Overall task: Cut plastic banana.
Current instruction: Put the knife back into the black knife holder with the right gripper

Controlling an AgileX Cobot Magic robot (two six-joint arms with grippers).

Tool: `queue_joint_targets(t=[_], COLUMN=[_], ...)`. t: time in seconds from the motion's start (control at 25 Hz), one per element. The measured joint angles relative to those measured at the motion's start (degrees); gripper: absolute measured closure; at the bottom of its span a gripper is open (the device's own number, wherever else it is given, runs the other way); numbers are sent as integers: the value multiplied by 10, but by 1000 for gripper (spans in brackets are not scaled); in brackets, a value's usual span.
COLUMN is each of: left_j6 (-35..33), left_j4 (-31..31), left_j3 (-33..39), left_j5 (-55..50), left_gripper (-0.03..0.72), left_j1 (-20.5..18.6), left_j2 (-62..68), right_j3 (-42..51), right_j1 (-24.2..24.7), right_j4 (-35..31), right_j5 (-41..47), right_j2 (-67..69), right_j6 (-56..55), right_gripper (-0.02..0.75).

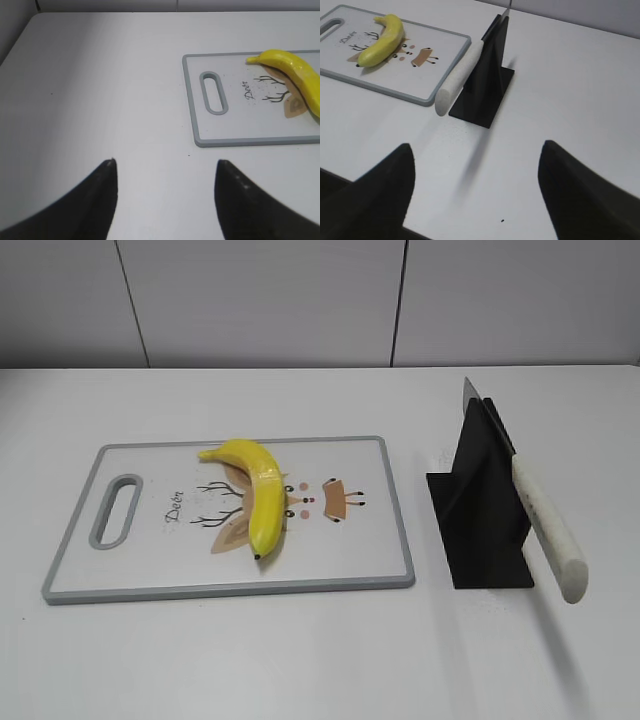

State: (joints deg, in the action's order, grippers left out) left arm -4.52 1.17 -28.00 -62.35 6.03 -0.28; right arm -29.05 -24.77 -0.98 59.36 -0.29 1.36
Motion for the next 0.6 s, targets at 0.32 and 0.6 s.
queue_joint_targets(t=[0.32,0.6], left_j6=[1,1], left_j4=[0,0], left_j3=[0,0], left_j5=[0,0], left_gripper=[105,119], left_j1=[0,0], left_j2=[0,0], right_j3=[1,1], right_j1=[142,204], right_j4=[0,0], right_j5=[0,0], right_j2=[0,0], right_j6=[0,0], right_gripper=[149,150])
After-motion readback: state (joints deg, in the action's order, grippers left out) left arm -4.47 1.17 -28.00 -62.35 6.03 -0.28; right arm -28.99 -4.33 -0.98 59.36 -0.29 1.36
